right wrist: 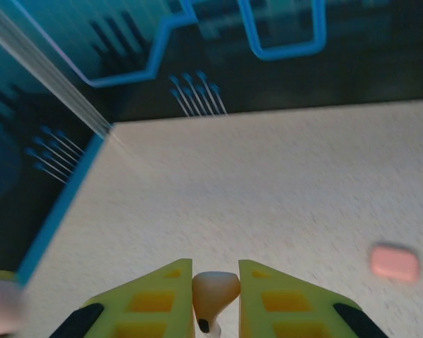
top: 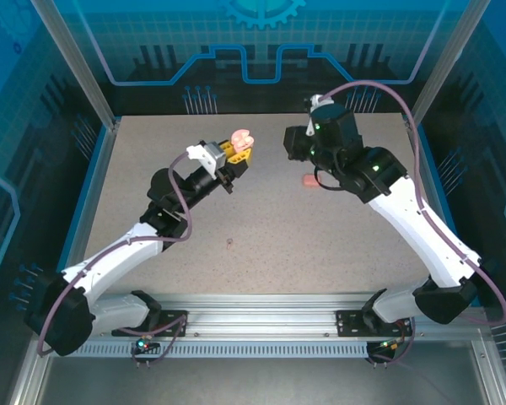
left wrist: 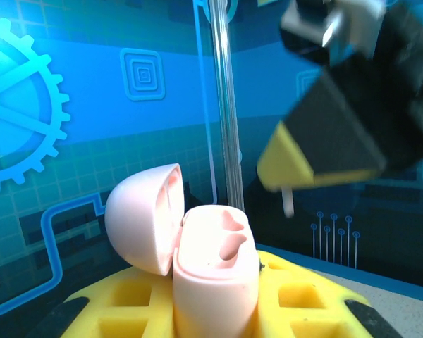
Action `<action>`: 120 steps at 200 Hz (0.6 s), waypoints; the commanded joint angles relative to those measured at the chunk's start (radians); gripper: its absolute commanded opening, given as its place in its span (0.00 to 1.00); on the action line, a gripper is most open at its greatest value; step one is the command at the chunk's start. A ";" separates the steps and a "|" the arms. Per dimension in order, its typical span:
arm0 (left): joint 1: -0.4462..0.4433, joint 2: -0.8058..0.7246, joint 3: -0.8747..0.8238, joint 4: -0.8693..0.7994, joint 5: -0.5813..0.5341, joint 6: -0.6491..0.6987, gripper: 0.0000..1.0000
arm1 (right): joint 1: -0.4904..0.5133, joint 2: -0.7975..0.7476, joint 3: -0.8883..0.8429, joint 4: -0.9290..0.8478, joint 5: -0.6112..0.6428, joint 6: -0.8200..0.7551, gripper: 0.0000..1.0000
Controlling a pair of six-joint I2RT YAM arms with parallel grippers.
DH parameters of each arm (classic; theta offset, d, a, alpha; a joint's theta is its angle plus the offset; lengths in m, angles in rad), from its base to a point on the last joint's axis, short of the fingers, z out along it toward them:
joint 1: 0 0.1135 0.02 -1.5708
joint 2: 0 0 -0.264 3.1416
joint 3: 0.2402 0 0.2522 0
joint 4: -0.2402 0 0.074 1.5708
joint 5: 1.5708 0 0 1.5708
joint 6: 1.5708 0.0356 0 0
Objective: Insert the wireless bluetooth earbuds into the charging case
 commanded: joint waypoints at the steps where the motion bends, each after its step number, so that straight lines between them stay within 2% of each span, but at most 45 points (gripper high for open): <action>1: -0.012 0.020 0.049 0.029 0.009 0.041 0.00 | -0.007 0.019 0.089 0.047 -0.089 -0.062 0.19; 50: -0.019 0.046 0.071 0.006 0.021 0.050 0.00 | 0.023 0.023 0.114 0.113 -0.230 -0.122 0.20; 120: -0.030 0.054 0.081 -0.018 0.040 0.059 0.00 | 0.079 -0.010 -0.003 0.219 -0.278 -0.206 0.20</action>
